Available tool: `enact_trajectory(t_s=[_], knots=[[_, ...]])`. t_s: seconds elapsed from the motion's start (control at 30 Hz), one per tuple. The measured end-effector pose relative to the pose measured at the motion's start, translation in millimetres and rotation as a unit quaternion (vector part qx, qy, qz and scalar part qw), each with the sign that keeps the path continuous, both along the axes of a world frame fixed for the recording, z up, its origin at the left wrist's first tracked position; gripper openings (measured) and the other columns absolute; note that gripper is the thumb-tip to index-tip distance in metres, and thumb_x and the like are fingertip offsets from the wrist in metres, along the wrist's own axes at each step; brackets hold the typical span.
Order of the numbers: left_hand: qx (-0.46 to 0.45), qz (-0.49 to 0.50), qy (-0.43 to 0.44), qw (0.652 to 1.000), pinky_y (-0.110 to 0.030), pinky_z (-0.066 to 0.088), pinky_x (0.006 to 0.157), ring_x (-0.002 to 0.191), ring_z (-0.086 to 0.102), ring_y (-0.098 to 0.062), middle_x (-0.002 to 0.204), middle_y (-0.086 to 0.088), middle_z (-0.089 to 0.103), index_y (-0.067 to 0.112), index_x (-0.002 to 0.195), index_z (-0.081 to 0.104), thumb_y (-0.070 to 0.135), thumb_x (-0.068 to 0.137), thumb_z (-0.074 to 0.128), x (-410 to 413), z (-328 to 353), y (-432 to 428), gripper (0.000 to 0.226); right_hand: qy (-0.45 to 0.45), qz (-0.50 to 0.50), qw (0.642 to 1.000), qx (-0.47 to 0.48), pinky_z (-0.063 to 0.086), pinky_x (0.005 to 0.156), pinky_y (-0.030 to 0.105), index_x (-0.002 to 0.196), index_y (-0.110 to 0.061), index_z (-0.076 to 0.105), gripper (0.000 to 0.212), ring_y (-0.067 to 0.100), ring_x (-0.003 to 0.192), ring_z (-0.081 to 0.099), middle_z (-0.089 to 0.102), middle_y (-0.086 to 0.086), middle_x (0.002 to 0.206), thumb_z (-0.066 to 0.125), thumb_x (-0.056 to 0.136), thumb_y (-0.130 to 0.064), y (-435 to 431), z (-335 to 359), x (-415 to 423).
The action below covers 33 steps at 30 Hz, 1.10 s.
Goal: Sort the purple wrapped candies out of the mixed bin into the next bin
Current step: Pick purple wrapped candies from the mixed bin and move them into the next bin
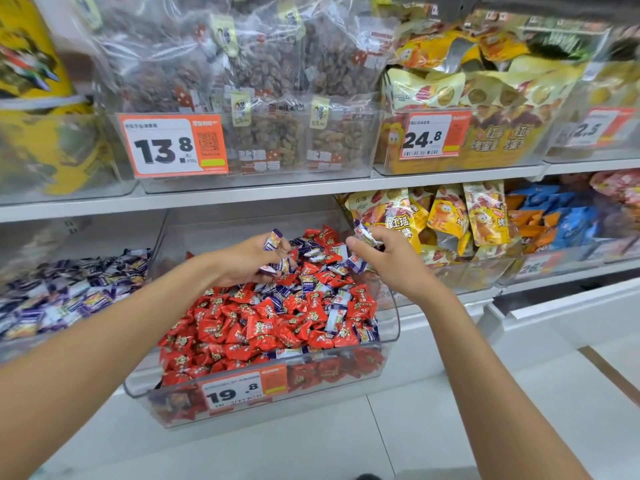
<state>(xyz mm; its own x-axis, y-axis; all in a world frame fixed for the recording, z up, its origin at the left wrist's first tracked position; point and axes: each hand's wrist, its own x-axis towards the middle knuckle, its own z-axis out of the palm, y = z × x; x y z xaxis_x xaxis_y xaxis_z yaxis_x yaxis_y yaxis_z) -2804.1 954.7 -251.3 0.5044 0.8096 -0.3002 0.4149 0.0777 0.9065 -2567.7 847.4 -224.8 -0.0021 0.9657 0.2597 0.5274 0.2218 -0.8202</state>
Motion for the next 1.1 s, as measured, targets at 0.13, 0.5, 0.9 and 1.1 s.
enact_trajectory(t_s=[0.13,0.5,0.9,1.1], knots=[[0.179,-0.097,0.150,0.968,-0.026,0.047,0.073,0.087,0.057,-0.014,0.112,0.003,0.059,0.025,0.120,0.059,0.034,0.101,0.047,22.0,-18.5,6.5,0.024,-0.002,-0.009,1.000,0.006,0.029,0.043,0.010,0.064,-0.016,0.030,0.043,0.004,0.046,0.027,0.023,0.002,0.065,0.058,0.097,-0.021,-3.6,2.8,-4.3],[0.273,-0.143,0.253,0.917,-0.035,0.042,0.073,0.090,0.054,-0.028,0.108,-0.010,0.057,0.020,0.110,0.048,0.030,0.096,0.058,32.0,-41.7,15.8,0.020,-0.020,-0.003,1.000,0.002,0.024,0.046,0.016,0.061,-0.023,0.030,0.046,0.003,0.045,0.025,0.021,-0.013,0.058,0.060,0.096,-0.026,-2.0,-2.9,-4.2],[0.209,-0.085,0.109,0.968,-0.030,0.041,0.095,0.113,0.054,-0.012,0.128,0.008,0.055,0.022,0.125,0.062,0.021,0.100,0.051,-37.6,7.6,-10.3,0.027,-0.023,0.001,1.000,0.009,0.030,0.050,0.031,0.069,-0.015,0.047,0.036,0.016,0.052,0.036,0.035,0.005,0.062,0.057,0.097,-0.034,-7.7,10.7,-48.5],[0.206,-0.091,0.155,0.962,-0.036,0.043,0.069,0.073,0.051,-0.025,0.079,-0.001,0.051,0.020,0.073,0.045,0.042,0.087,0.068,14.1,-8.3,-16.7,0.034,-0.008,-0.016,1.000,0.002,0.030,0.053,0.029,0.066,-0.022,0.046,0.036,0.018,0.055,0.034,0.036,0.004,0.062,0.058,0.097,-0.035,-8.4,4.6,-53.3]])
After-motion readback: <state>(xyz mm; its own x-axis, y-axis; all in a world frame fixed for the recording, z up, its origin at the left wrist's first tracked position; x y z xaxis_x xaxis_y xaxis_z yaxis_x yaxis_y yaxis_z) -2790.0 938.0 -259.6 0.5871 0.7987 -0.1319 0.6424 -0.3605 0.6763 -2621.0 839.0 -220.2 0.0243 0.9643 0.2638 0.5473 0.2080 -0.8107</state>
